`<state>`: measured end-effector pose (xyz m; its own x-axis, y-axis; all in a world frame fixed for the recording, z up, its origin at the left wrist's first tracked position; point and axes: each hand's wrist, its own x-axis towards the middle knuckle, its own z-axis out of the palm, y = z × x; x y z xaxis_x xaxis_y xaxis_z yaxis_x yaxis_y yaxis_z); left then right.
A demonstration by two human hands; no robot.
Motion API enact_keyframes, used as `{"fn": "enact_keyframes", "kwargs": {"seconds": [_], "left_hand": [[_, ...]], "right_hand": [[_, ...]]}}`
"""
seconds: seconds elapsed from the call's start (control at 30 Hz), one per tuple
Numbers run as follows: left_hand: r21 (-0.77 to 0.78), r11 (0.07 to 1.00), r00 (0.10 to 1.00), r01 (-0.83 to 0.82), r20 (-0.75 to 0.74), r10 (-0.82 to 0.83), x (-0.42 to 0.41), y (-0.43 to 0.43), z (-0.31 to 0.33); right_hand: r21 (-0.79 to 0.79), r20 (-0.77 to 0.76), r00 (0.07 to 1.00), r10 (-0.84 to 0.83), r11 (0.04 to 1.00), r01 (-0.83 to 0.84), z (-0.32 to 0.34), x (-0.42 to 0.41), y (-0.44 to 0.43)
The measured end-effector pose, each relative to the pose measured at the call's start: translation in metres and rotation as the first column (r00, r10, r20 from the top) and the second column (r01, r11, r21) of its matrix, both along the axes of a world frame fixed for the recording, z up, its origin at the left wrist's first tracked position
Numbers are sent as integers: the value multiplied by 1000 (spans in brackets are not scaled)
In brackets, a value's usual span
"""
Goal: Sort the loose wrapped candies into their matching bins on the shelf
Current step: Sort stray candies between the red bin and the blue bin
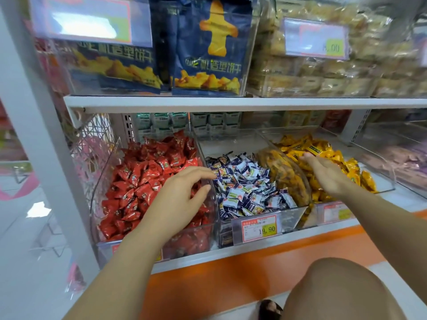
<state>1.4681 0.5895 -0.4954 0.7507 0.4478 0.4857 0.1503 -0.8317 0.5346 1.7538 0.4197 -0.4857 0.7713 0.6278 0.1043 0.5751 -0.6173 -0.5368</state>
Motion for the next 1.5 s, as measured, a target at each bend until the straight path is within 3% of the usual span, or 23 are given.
{"fn": "enact_keyframes", "kwargs": {"seconds": [0.1,0.23,0.3,0.47,0.57,0.77,0.97,1.1,1.23,1.5], "left_hand": [[25,998,998,-49,43,48,-16,5,4],[43,993,991,-110,86,106,-46,14,4],[49,989,987,-138,87,133,-60,17,2],[-16,988,986,-156,50,156,-86,19,-2],[-62,989,989,-133,-65,129,-96,20,-2],[-221,972,964,-85,-264,25,-107,25,-3],[-279,958,910,-65,-411,-58,-106,25,-3],[-318,947,872,-48,-476,-116,-104,22,-2],[-262,962,866,-81,-496,-62,-100,20,-4],[-249,964,854,-96,-518,-49,-100,21,-3]], "right_hand": [[72,138,990,39,996,-49,6,-11,4],[177,339,912,232,936,-304,21,-61,24],[163,335,871,359,888,-429,28,-98,37],[28,171,702,692,709,-705,39,-177,68],[-157,9,595,804,589,-793,39,-203,84],[-452,-277,479,833,327,-830,25,-216,110],[-534,-385,473,793,227,-814,25,-213,126],[-618,-313,493,811,220,-755,22,-210,124],[-659,-242,485,841,225,-718,21,-212,119],[-587,-141,461,876,300,-752,33,-210,105]]}}
